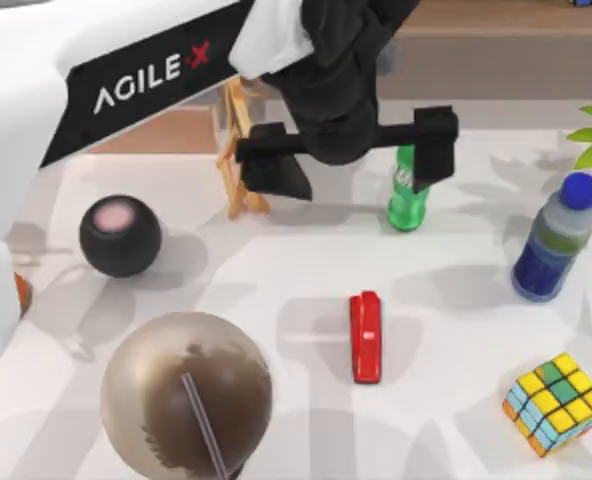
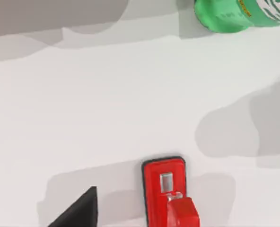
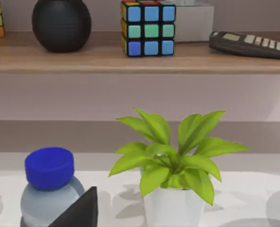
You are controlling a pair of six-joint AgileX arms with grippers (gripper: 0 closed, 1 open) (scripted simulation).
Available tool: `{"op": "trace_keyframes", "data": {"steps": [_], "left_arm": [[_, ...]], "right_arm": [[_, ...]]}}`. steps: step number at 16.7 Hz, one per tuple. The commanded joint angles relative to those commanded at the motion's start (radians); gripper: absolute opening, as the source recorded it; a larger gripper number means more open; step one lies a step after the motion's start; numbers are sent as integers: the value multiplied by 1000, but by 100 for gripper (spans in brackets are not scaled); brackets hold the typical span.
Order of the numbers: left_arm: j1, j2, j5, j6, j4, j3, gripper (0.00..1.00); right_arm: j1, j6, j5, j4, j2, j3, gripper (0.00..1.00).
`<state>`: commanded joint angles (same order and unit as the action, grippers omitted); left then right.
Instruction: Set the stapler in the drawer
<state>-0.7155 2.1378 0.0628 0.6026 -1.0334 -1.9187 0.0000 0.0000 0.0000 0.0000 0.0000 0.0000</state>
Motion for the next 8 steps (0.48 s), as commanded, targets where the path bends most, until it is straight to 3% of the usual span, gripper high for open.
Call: {"op": "trace_keyframes", "data": {"steps": [4, 8], "left_arm": [[-116, 122, -48, 166, -205, -74, 100], [-143, 157, -60, 208, -255, -91, 100]], "right_arm": [[0, 0, 0, 0, 0, 0, 100], [0, 0, 0, 0, 0, 0, 100]]}}
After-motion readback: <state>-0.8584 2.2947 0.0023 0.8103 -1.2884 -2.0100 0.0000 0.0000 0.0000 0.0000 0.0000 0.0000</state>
